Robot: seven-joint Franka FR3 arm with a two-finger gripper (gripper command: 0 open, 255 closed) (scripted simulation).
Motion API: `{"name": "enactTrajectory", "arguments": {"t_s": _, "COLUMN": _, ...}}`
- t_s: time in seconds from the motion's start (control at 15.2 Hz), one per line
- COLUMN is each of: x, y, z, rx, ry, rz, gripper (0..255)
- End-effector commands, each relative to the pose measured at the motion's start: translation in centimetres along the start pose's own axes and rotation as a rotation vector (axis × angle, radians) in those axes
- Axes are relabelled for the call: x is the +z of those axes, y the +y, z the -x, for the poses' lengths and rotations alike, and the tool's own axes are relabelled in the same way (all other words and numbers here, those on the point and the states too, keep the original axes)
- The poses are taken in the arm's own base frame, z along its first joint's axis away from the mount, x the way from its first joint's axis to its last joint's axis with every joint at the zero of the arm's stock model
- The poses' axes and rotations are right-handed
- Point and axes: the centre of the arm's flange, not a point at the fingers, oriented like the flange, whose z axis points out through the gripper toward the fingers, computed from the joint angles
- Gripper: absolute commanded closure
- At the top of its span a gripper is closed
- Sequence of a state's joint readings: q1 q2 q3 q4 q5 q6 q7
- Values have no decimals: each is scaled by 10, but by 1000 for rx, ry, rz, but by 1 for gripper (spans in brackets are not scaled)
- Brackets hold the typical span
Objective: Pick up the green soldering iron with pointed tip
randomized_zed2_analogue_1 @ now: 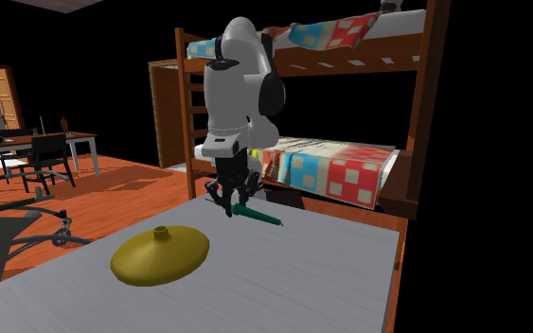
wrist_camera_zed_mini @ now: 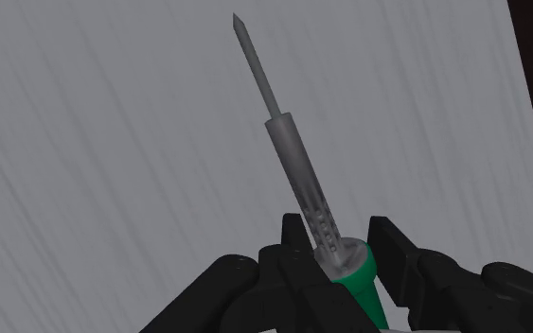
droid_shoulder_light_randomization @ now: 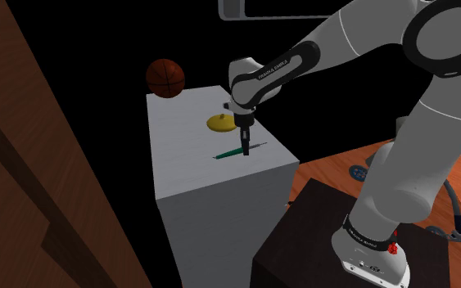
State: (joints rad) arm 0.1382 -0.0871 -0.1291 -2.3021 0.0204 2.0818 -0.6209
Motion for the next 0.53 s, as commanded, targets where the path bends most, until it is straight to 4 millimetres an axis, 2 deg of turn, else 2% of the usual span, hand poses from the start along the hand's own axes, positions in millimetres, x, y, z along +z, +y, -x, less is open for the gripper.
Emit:
{"name": "enactTrajectory", "arguments": {"t_s": 0.0, "x": 0, "y": 0, "z": 0, "rx": 1, "ry": 0, "rz": 0, "gripper": 255}}
{"name": "enactTrajectory", "arguments": {"t_s": 0.13, "x": 1, "y": -1, "z": 1, "rx": 1, "ry": 0, "rz": 0, "gripper": 255}}
{"name": "enactTrajectory", "arguments": {"t_s": 0.46, "x": -25, "y": -3, "z": 3, "rx": 1, "ry": 0, "rz": 0, "gripper": 255}}
